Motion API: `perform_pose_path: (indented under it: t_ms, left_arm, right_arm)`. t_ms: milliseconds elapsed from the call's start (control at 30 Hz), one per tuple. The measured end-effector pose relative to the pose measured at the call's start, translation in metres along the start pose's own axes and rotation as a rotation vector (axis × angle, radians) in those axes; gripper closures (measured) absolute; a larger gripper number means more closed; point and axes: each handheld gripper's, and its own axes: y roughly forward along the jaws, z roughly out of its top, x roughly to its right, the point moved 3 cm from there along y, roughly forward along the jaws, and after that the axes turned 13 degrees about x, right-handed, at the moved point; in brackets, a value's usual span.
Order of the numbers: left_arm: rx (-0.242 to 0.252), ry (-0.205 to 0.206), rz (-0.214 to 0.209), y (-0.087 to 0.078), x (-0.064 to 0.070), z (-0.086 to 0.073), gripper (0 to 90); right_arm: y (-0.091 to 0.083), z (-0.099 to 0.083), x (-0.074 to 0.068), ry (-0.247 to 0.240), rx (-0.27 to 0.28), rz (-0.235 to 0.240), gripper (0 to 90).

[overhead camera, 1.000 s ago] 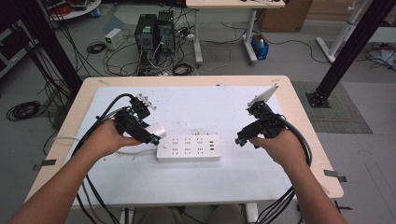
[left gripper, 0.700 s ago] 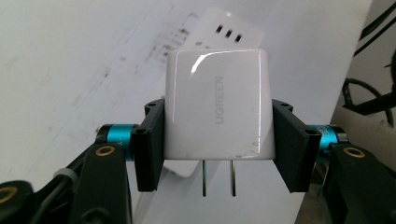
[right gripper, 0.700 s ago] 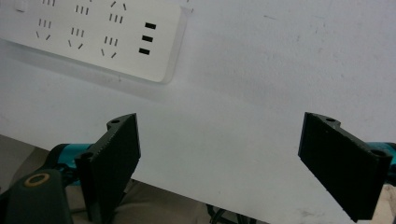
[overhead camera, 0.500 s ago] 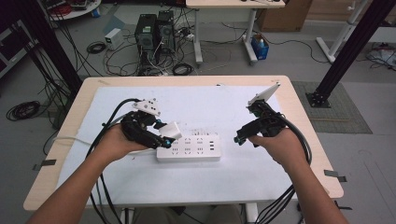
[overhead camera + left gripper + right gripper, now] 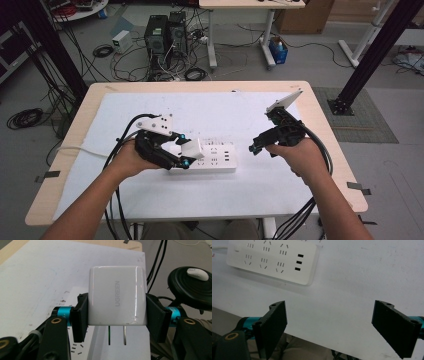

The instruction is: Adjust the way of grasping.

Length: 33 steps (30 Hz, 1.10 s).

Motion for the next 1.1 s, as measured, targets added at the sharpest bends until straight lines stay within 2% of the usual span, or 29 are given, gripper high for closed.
perform_pose_path:
  t_ms: [133,167,200,233,333,367,400,433,467,533,567,733,1100]
  left_arm:
    - [0.028,0.012,-0.016,0.000,-0.001,0.000,42.6]
    - [0.033,0.016,-0.022,0.001,-0.001,-0.001,42.6]
    - [0.033,0.016,-0.022,0.001,-0.001,-0.001,42.5]
    - [0.035,0.021,-0.025,0.001,-0.001,0.000,42.6]
    - [0.038,0.020,-0.026,0.003,-0.002,0.000,42.5]
    - [0.047,0.014,-0.023,0.004,-0.001,0.000,42.5]
    - [0.041,0.022,-0.027,0.005,-0.002,0.000,42.6]
    - [0.045,0.015,-0.028,0.006,-0.001,0.000,42.6]
    - [0.043,0.016,-0.029,0.008,-0.001,-0.001,42.6]
    - [0.043,0.021,-0.031,0.009,-0.002,-0.001,42.6]
    - [0.048,0.021,-0.029,0.010,-0.002,-0.001,42.6]
    - [0.056,0.017,-0.035,0.013,-0.001,-0.001,42.6]
    - [0.055,0.026,-0.045,0.017,-0.001,-0.003,42.5]
  right_arm:
    - [-0.001,0.001,-0.001,0.022,0.007,0.043,12.3]
    - [-0.002,0.001,-0.001,0.037,0.011,0.078,12.3]
    - [-0.002,0.001,-0.001,0.037,0.011,0.078,12.3]
    - [-0.003,0.002,-0.003,0.061,0.019,0.126,12.3]
    - [-0.005,0.002,-0.008,0.107,0.028,0.211,12.3]
    - [-0.005,0.002,-0.008,0.107,0.028,0.211,12.3]
    - [-0.006,0.002,-0.010,0.122,0.029,0.244,12.3]
    - [-0.006,0.002,-0.012,0.133,0.033,0.278,12.3]
    - [-0.006,0.001,-0.018,0.168,0.033,0.356,12.3]
    - [-0.005,0.001,-0.023,0.192,0.035,0.415,12.3]
    - [-0.005,0.001,-0.023,0.192,0.035,0.415,12.3]
    - [0.000,0.000,-0.033,0.222,0.039,0.502,12.3]
    - [0.013,-0.001,-0.045,0.263,0.017,0.587,12.3]
